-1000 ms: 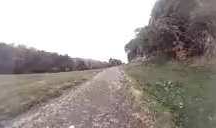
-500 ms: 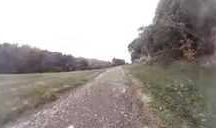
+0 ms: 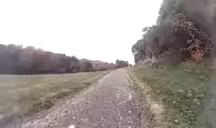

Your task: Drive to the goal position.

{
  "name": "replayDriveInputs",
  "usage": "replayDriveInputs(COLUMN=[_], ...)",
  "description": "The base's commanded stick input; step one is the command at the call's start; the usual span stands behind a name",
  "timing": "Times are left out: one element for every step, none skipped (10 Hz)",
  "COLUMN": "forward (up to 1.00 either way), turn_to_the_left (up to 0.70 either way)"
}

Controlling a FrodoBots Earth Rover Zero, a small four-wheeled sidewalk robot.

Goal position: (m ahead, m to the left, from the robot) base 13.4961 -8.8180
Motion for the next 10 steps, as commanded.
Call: replayDriveInputs(forward=[0.60,0.60,0.60,0.60,0.60,0.60,0.60,0.60,0.60,0.60], turn_to_the_left=[0.00,0.00,0.00,0.00,0.00,0.00,0.00,0.00,0.00,-0.02])
